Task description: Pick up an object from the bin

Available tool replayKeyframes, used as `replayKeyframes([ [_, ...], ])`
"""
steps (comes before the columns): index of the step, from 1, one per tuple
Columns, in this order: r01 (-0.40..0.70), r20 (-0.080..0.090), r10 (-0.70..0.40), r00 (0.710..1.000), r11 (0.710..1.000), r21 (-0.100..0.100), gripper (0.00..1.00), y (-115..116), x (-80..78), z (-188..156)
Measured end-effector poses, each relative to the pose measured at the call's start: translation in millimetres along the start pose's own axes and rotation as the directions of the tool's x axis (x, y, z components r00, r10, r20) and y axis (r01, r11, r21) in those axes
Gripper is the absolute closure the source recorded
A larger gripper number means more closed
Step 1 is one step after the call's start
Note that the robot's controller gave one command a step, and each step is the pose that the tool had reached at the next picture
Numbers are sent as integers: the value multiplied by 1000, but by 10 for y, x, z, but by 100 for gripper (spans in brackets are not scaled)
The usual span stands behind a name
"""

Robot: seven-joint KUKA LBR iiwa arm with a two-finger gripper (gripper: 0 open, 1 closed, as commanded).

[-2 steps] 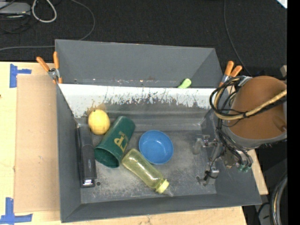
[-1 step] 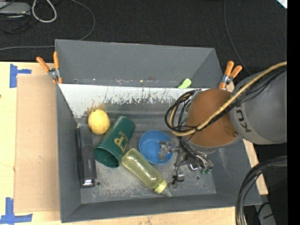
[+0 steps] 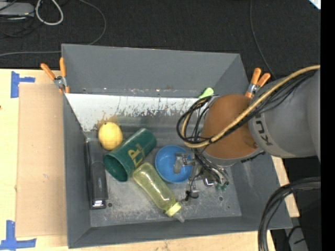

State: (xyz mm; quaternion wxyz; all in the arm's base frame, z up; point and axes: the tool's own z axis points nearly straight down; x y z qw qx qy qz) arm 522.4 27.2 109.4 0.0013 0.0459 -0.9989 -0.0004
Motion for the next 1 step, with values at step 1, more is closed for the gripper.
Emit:
replayKeyframes([
  [1, 253, -4, -253, 967, 967, -3, 0, 241, -277, 86],
])
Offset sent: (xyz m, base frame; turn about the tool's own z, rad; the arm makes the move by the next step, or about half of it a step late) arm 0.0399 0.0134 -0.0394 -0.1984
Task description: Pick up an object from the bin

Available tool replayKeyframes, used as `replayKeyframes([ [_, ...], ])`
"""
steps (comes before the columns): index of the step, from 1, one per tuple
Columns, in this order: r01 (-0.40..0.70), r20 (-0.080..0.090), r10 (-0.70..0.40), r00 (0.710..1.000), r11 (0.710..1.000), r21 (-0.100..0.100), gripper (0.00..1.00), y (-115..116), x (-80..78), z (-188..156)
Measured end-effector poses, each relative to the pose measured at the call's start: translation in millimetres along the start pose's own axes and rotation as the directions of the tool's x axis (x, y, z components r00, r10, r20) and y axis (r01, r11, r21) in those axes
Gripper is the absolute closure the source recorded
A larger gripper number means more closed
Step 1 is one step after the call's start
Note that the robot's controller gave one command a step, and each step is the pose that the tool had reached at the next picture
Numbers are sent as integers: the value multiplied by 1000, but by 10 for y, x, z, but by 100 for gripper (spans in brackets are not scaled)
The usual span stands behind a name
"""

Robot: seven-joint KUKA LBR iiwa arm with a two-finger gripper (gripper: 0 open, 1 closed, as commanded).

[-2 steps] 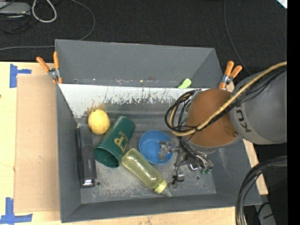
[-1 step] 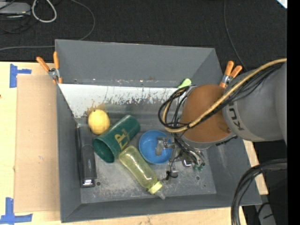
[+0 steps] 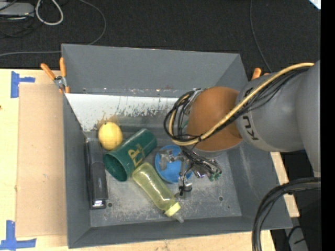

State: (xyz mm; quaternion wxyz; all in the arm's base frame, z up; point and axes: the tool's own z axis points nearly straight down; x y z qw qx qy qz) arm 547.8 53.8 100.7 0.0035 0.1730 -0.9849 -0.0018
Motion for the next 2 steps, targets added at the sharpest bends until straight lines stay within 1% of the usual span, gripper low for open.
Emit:
replayKeyframes([
  [1, -56, 3, 56, 998, 998, 3, 0, -170, -91, 316],
  [2, -69, 2, 69, 998, 998, 1, 100, -277, -236, 307],
])
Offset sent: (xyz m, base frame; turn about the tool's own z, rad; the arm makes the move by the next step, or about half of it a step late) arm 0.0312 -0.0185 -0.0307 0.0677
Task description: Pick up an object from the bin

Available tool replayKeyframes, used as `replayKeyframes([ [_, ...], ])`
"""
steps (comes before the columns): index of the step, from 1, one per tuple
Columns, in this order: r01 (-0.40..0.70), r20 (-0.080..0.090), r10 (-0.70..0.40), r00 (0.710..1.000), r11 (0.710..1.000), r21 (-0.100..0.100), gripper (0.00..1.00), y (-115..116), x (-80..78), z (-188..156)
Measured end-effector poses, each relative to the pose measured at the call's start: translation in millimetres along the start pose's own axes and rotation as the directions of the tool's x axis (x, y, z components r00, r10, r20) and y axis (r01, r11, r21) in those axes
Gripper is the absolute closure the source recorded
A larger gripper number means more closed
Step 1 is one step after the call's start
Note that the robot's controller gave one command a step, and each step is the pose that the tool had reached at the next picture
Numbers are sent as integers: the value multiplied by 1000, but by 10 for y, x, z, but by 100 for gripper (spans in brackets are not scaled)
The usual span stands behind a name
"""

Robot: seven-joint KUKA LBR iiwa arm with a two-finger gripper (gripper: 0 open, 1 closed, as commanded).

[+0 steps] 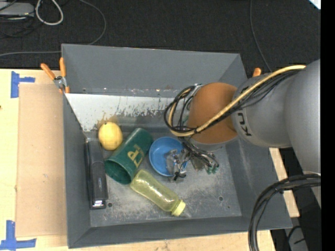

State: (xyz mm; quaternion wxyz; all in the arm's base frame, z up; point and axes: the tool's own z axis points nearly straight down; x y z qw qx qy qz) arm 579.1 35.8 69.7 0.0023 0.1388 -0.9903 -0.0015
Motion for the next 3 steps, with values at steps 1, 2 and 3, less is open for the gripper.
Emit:
replayKeyframes([
  [1, 0, 0, 0, 1000, 1000, 0, 100, 1, 1, -3],
  [2, 1, -8, -1, 1000, 1000, -2, 100, 13, 23, -224],
  [3, 0, -9, 0, 1000, 1000, -2, 100, 18, 25, -598],
])
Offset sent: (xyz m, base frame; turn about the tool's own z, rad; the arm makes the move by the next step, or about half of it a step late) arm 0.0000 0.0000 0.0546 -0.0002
